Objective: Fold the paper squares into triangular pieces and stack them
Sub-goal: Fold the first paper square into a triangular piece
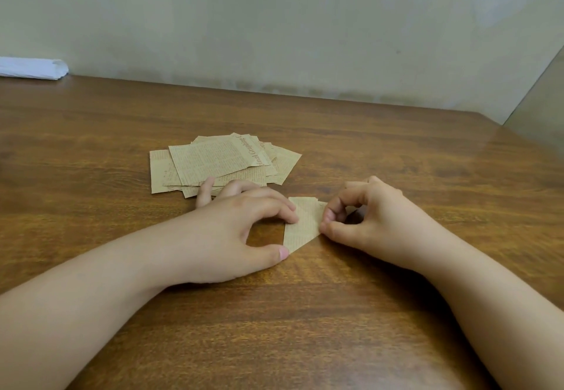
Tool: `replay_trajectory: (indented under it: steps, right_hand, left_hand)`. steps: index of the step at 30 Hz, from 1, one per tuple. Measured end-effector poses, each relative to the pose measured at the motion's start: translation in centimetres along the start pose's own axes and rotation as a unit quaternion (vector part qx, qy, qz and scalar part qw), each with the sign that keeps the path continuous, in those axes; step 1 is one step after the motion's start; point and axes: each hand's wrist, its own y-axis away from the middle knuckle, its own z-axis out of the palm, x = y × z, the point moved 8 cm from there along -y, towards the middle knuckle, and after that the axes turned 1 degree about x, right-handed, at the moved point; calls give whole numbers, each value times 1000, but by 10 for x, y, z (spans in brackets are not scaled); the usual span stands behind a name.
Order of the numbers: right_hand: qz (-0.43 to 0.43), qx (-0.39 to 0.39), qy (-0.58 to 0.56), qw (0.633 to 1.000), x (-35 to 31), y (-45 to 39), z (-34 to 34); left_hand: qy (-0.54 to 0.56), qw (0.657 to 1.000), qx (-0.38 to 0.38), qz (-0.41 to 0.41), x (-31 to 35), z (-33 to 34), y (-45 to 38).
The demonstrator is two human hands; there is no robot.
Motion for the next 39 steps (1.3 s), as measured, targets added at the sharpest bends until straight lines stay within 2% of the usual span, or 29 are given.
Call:
replay_trajectory:
  steps: [12, 16, 19, 21, 27, 31, 34, 39]
  right_hand:
    - [73, 31, 8, 997, 31, -4, -18]
    - [-19, 41, 16, 999, 19, -2, -19]
    - [-126, -19, 15, 992, -4, 1, -5]
    - [-168, -57, 37, 983, -13, 1, 8]
    - [-185, -35, 83, 979, -18, -2, 8]
    - [-158, -4, 138, 978, -13, -4, 5]
    - [-136, 17, 158, 978, -3, -6, -2]
    - [-141, 3, 182, 973, -3, -9, -2]
  left_hand:
    - [-2, 1000, -7, 4, -1, 1, 0]
    - [-4, 1000, 3, 8, -2, 0, 1]
    - [-19, 999, 25, 17, -2, -2, 2]
    - [-40, 998, 40, 30, 0, -4, 1]
    - [-51, 992, 93, 72, 9, -12, -1]
    - [-57, 985, 141, 84, 11, -18, -2]
    - [-57, 985, 141, 79, 8, -18, -3]
    - [-59, 987, 126, 82, 10, -15, -5]
